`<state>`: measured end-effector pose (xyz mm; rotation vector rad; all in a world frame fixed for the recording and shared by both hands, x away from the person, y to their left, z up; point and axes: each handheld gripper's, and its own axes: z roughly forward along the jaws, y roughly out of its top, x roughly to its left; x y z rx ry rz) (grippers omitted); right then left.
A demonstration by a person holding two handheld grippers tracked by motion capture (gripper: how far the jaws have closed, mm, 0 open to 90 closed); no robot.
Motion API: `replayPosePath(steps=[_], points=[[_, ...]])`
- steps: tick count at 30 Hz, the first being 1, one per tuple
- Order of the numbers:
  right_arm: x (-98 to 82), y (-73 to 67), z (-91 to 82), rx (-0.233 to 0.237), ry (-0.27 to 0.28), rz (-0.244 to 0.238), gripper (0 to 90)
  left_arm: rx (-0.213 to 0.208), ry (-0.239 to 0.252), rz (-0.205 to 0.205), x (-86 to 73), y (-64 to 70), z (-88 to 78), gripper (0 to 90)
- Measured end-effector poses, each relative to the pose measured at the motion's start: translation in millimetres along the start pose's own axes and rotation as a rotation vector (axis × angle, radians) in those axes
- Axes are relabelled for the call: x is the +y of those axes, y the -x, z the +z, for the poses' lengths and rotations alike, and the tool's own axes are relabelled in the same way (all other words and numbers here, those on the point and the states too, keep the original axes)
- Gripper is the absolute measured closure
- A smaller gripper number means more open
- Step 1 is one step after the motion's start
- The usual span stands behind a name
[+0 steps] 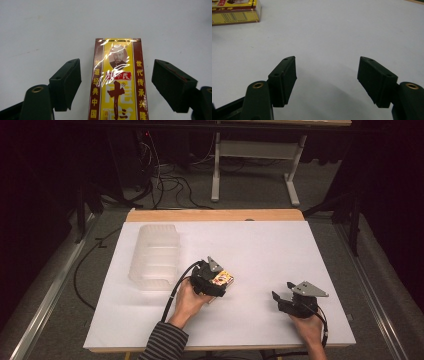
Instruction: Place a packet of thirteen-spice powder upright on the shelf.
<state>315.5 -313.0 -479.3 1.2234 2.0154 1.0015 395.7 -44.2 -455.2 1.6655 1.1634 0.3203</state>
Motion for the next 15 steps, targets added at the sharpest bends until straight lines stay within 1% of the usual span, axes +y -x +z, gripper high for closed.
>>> replayPosePath(steps=[3, 4, 6, 8, 11, 15], points=[[0.0, 0.0, 0.0, 0.0, 0.0, 0.002, 31.7, 0.008, -0.024, 0.006, -0.2, 1.5, 8.1, 23.6], [0.0, -0.1, -0.1, 0.0, -0.002, 0.005, 31.7, 0.014, -0.033, 0.017, -0.6, 1.9, 11.3, 23.4], [0.0, -0.3, -0.2, -0.002, -0.004, 0.011, 31.9, 0.03, -0.026, 0.031, -1.1, 2.4, 15.6, 23.7], [0.1, -0.3, -0.2, -0.005, -0.002, 0.015, 32.1, 0.026, -0.026, 0.025, -0.9, 3.5, 18.7, 24.0], [0.0, 0.4, -0.3, -0.006, -0.003, 0.02, 32.3, 0.029, -0.046, 0.039, -2.2, 5.0, 22.6, 24.3], [0.1, 0.3, -0.4, -0.009, -0.005, 0.018, 32.4, 0.02, -0.056, 0.029, -1.4, 4.5, 25.2, 25.0]])
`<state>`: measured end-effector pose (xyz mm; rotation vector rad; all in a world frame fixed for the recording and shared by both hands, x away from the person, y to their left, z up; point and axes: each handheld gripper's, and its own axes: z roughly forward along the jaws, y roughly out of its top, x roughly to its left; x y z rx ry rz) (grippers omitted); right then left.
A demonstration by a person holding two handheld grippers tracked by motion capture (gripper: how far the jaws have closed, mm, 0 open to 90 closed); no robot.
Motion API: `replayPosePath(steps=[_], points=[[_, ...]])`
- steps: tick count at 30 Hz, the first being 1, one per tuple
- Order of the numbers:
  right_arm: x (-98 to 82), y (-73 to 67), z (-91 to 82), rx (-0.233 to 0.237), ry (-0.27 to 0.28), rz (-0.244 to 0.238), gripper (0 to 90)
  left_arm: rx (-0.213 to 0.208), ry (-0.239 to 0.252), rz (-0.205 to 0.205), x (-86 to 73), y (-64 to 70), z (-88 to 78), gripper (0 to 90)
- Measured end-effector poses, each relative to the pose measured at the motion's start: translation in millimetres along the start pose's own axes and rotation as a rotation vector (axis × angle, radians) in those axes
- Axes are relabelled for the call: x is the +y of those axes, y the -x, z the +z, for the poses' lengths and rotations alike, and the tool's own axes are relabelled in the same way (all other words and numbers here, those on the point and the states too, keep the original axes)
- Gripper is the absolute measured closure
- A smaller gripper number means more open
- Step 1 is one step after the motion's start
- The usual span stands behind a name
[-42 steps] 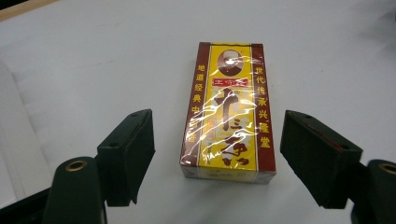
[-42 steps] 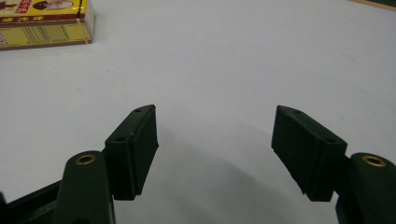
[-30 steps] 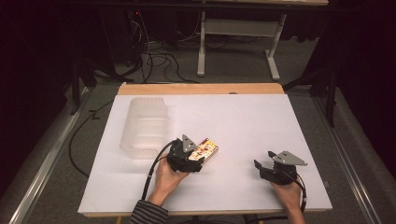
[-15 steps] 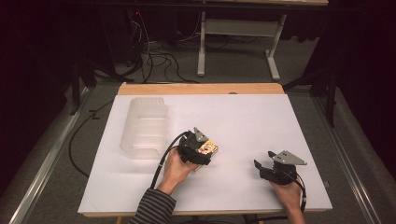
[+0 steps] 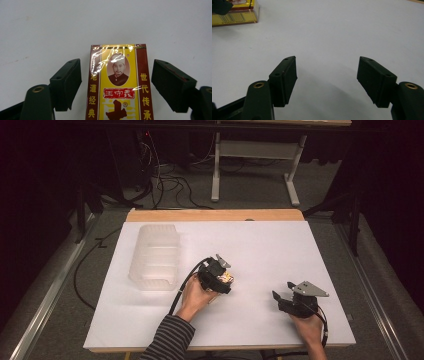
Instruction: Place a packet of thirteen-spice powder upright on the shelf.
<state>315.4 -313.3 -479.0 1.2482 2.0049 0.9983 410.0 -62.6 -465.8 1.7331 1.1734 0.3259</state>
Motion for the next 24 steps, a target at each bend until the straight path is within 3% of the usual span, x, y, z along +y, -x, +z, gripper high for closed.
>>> replayPosePath(steps=[6, 15, 21, 24], points=[[0.3, 0.0, 1.0, -0.005, -0.001, -0.005, 32.5, 0.018, -0.027, -0.007, -2.4, -2.3, 5.0, 25.4], [-0.2, 0.2, -0.1, -0.003, 0.003, 0.008, 32.4, 0.012, -0.036, -0.006, -3.0, -0.7, 6.5, 29.4], [-0.1, 0.1, 0.0, -0.006, 0.003, 0.01, 32.2, 0.036, -0.048, 0.07, -7.9, 4.8, 9.9, 30.2], [-0.1, 0.1, 0.0, -0.008, 0.003, 0.01, 32.3, 0.034, -0.055, 0.064, -7.1, 5.3, 11.8, 30.3]])
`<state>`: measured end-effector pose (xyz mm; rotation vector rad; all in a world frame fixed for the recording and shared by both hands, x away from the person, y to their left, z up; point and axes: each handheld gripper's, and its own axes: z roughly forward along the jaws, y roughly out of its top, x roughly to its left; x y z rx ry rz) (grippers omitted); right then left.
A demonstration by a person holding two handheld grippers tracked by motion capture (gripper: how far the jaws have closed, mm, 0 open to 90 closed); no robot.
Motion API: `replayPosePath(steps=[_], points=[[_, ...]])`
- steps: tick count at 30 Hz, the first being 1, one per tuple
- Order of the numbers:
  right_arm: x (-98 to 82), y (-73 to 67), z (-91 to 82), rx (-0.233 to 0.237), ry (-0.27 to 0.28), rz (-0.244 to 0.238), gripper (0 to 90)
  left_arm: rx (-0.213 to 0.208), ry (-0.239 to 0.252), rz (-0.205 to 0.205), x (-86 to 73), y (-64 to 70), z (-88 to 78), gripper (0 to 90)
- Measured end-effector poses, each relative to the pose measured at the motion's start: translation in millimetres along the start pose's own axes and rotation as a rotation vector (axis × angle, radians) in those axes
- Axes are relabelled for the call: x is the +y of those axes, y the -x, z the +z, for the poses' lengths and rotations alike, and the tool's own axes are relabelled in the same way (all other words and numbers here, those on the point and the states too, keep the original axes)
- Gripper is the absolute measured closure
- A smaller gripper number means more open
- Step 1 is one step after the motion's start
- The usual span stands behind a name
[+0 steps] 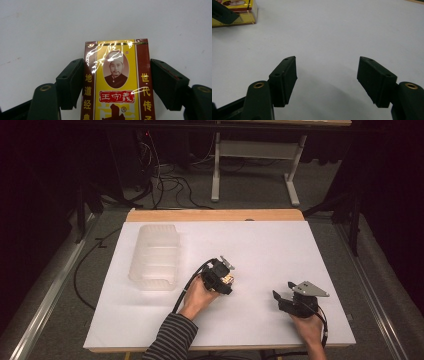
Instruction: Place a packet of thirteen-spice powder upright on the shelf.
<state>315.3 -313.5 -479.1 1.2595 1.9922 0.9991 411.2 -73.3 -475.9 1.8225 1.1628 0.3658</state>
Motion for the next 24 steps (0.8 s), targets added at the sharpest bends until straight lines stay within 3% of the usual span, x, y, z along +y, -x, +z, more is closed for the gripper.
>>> replayPosePath(steps=[5, 12, 20, 24], points=[[0.2, -0.3, 0.5, -0.003, -0.002, -0.008, 32.3, -0.011, -0.022, -0.03, 2.4, -2.9, 1.2, 30.7], [0.4, -0.5, 0.8, -0.003, -0.005, -0.012, 32.3, -0.013, -0.026, -0.042, 4.7, -3.6, 1.8, 31.6], [0.2, -2.2, 0.3, -0.013, -0.005, -0.019, 32.4, -0.037, 0.053, -0.061, 14.7, -1.8, -14.9, 32.7], [0.1, -2.5, 0.3, -0.021, -0.002, -0.019, 32.4, -0.045, 0.063, -0.069, 17.3, -2.0, -20.1, 32.7]])
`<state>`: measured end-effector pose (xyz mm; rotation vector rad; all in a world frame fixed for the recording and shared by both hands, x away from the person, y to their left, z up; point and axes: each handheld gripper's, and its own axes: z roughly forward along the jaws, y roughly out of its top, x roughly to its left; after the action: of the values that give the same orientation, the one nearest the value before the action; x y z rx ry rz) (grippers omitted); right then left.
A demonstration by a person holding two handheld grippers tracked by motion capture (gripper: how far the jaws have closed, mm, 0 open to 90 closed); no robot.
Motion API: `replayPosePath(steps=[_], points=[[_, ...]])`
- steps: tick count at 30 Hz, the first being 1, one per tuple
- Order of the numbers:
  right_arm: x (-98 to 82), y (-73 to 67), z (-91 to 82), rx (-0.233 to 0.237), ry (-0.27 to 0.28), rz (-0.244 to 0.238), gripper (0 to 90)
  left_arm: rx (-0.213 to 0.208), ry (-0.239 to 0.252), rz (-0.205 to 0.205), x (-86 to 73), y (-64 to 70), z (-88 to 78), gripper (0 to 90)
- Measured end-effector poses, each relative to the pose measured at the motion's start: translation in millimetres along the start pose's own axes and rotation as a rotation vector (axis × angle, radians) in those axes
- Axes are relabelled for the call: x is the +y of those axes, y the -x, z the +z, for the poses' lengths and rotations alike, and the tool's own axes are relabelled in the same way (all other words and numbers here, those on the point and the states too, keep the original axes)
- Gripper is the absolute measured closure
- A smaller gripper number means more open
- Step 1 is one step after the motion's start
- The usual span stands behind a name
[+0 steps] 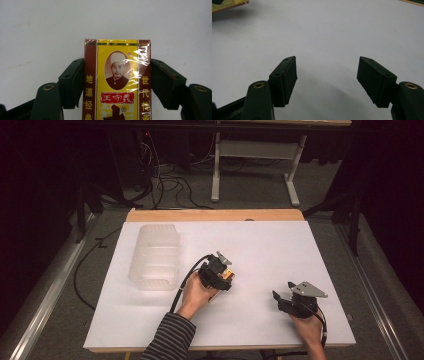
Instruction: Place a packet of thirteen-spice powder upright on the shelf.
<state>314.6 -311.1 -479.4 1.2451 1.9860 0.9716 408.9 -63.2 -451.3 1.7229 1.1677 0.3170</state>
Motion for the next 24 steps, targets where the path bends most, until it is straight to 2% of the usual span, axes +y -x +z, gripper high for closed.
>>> replayPosePath(steps=[2, 7, 16, 20, 24], points=[[0.0, 0.4, -0.3, 0.001, -0.001, 0.004, 32.4, -0.004, 0.013, 0.003, 1.7, 0.7, -3.1, 32.8], [-0.1, 0.5, -0.6, 0.003, 0.002, 0.004, 32.3, -0.016, 0.046, -0.024, 9.3, 0.0, -14.0, 32.7], [-0.2, -0.5, -0.7, 0.002, 0.007, -0.007, 32.2, -0.028, 0.115, -0.029, 17.9, -0.2, -29.6, 32.7], [-0.5, -0.3, -1.4, 0.0, 0.015, -0.006, 32.4, -0.023, 0.124, -0.019, 18.8, -0.5, -32.9, 32.6], [-1.2, -0.6, -3.1, -0.003, 0.03, 0.0, 32.8, -0.014, 0.132, -0.03, 20.0, -1.4, -33.6, 32.6]])
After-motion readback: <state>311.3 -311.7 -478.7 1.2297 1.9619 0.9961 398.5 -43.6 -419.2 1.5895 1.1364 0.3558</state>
